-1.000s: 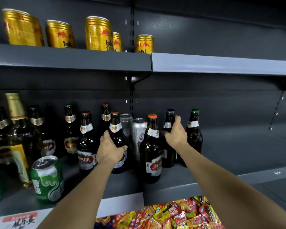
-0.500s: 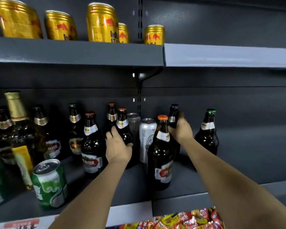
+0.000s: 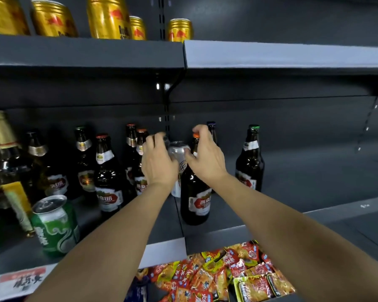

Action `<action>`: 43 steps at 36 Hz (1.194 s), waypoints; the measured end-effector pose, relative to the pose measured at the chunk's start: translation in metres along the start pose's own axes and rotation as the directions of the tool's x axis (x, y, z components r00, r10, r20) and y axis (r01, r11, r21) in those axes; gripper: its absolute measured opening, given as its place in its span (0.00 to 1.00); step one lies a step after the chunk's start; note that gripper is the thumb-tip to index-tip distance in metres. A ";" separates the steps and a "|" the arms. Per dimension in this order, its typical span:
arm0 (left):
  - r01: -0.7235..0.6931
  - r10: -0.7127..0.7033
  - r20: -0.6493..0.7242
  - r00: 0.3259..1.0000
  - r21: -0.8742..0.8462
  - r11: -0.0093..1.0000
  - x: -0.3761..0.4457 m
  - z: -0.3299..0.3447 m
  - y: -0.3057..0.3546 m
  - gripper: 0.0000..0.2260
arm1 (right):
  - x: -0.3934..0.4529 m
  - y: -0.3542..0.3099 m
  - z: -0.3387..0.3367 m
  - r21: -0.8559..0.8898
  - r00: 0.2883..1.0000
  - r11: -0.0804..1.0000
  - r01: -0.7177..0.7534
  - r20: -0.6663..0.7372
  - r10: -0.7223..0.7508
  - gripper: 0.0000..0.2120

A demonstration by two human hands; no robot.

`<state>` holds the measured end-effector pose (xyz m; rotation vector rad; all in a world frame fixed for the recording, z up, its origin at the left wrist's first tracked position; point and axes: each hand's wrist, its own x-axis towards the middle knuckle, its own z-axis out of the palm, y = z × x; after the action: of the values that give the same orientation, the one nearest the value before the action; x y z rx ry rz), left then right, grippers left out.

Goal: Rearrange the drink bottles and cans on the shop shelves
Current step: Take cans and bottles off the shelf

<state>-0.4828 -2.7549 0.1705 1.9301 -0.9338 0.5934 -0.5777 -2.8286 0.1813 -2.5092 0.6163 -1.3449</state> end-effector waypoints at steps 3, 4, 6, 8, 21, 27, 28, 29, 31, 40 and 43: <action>-0.059 0.060 -0.012 0.998 0.054 0.997 0.003 0.000 -0.007 0.21 | 0.001 0.010 -0.006 -0.081 0.997 0.996 -0.037 -0.069 0.031 0.18; -0.074 0.077 -0.039 0.996 0.080 0.994 0.004 0.000 -0.011 0.21 | 0.001 0.016 -0.009 -0.107 0.995 0.993 -0.060 -0.083 0.051 0.16; -0.073 0.089 -0.116 0.989 0.137 0.988 0.007 0.000 -0.019 0.23 | 0.003 0.026 -0.015 -0.148 0.990 0.983 -0.106 -0.106 0.091 0.15; -0.023 0.056 -0.188 0.981 0.172 0.985 0.011 0.000 -0.027 0.25 | 0.006 0.036 -0.021 -0.173 0.987 0.976 -0.132 -0.118 0.112 0.15; 0.144 -0.175 0.224 0.959 0.149 0.978 0.017 0.004 -0.056 0.55 | 0.011 0.036 -0.017 -0.412 0.903 0.909 -0.057 -0.409 -0.130 0.23; 0.121 -0.141 0.186 0.972 0.113 0.986 0.020 0.008 -0.060 0.52 | 0.017 0.008 0.001 -0.465 0.918 0.857 0.221 -0.198 -0.344 0.17; 0.107 -0.125 0.185 0.975 0.107 0.988 0.020 0.009 -0.061 0.53 | 0.018 0.005 0.004 -0.462 0.938 0.857 0.228 -0.132 -0.321 0.17; 0.096 -0.114 0.188 0.975 0.105 0.990 0.020 0.009 -0.061 0.54 | 0.019 0.001 0.009 -0.459 0.959 0.859 0.227 -0.047 -0.278 0.18; 0.083 -0.103 0.193 0.976 0.106 0.991 0.021 0.010 -0.062 0.54 | 0.022 -0.003 0.019 -0.455 0.979 0.868 0.198 0.136 -0.152 0.20; 0.036 -0.048 0.157 0.986 0.077 0.996 0.013 0.008 -0.067 0.53 | 0.038 -0.010 0.044 -0.472 0.923 0.881 -0.021 0.329 0.198 0.31; -0.097 0.096 0.017 0.995 0.215 0.972 0.008 0.007 -0.061 0.46 | 0.043 -0.013 0.049 -0.459 0.914 0.885 -0.076 0.323 0.246 0.32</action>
<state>-0.4294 -2.7442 0.1418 2.0877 -1.0060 0.7735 -0.5126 -2.8373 0.1907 -2.8658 1.1151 -0.6860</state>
